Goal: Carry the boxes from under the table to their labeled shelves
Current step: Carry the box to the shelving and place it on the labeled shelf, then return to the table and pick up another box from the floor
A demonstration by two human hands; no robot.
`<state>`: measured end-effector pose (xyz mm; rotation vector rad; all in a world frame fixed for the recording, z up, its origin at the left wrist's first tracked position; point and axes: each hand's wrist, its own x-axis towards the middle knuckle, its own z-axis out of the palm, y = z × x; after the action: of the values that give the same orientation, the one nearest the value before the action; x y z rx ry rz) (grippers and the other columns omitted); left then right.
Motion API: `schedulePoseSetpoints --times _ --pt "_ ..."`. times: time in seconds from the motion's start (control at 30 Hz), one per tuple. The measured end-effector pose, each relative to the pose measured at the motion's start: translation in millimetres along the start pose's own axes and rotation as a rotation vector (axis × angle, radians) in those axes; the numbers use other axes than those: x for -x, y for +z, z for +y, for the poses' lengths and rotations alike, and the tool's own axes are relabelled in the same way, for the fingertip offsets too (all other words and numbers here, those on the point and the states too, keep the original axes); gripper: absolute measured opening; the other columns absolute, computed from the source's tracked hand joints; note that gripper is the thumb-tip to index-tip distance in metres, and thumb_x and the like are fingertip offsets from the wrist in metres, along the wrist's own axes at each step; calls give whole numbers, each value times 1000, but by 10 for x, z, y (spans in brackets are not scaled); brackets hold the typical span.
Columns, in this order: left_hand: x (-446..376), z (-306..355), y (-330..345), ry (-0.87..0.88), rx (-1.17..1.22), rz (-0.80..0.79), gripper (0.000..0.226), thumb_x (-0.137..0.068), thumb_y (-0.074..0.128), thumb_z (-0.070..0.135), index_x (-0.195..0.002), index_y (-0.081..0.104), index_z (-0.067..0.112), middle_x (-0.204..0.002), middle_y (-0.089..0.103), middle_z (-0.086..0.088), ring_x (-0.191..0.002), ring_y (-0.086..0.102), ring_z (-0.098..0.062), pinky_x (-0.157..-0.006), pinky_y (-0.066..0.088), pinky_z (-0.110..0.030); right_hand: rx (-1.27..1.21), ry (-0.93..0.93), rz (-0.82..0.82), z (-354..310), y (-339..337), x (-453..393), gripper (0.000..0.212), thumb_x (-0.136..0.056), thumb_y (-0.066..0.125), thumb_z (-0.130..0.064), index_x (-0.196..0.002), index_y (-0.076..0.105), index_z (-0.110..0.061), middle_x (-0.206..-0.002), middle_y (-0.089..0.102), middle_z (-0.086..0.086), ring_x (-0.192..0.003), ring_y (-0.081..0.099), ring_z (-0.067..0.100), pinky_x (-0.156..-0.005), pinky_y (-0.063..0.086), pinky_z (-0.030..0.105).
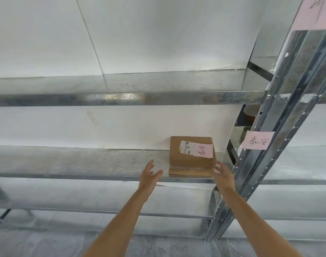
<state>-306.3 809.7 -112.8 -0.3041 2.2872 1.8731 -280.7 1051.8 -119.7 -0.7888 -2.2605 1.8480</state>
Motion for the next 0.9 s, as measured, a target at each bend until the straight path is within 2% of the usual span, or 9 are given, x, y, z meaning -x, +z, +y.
schedulePoseSetpoints --times 0.1,0.2,0.3,0.47,0.53,0.63,0.8,0.9 --pt "113 57 -387 38 -8 30 63 -86 62 21 -142 36 24 -146 41 -4 -131 41 -22 -97 36 -30 87 -162 -7 -193 209 300 48 -81 68 -24 -126 50 -28 -120 61 -2 -99 58 18 -87 48 34" --pt "204 89 -832 59 23 76 61 -85 62 17 -141 39 23 -144 44 -5 -129 43 -22 -91 35 -27 159 -250 -96 -388 534 536 50 -78 68 -11 -125 52 -20 -119 59 1 -103 57 19 -87 48 33" --pt "313 61 -1343 74 32 110 61 -84 62 17 -141 39 23 -143 44 -5 -128 43 -22 -91 36 -28 232 -259 -208 -555 1013 799 52 -79 66 -12 -129 52 -15 -125 60 6 -100 56 17 -83 45 30" --pt "538 -141 -2358 81 11 203 62 -84 64 19 -141 39 21 -143 45 -7 -125 46 -23 -98 39 -31 300 -365 -370 -842 2085 1358 57 -80 68 -13 -133 48 -19 -129 56 9 -106 57 24 -74 46 27" --pt "631 -243 -2782 84 -3 256 61 -84 65 18 -140 41 19 -141 47 -9 -123 47 -24 -99 40 -31 319 -409 -429 -957 2524 1597 58 -79 69 -14 -133 49 -21 -129 56 8 -107 57 24 -77 46 28" --pt "793 -442 -3497 71 15 353 60 -85 64 18 -140 41 20 -140 48 -7 -126 47 -24 -94 39 -26 373 -478 -538 -1101 3232 2005 61 -77 70 -17 -134 48 -24 -131 56 5 -110 56 23 -90 48 33" --pt "1185 -821 -4668 19 55 562 60 -83 65 16 -138 41 23 -141 47 -5 -128 44 -24 -91 38 -25 436 -589 -766 -1201 4377 2734 65 -77 70 -20 -137 45 -26 -136 53 6 -117 53 24 -96 45 35" --pt "1511 -1053 -5306 -26 14 686 62 -83 64 14 -140 40 21 -142 47 -7 -127 47 -24 -97 40 -29 471 -640 -912 -1230 5009 3206 66 -77 70 -25 -138 43 -26 -140 49 3 -122 50 23 -99 44 38"
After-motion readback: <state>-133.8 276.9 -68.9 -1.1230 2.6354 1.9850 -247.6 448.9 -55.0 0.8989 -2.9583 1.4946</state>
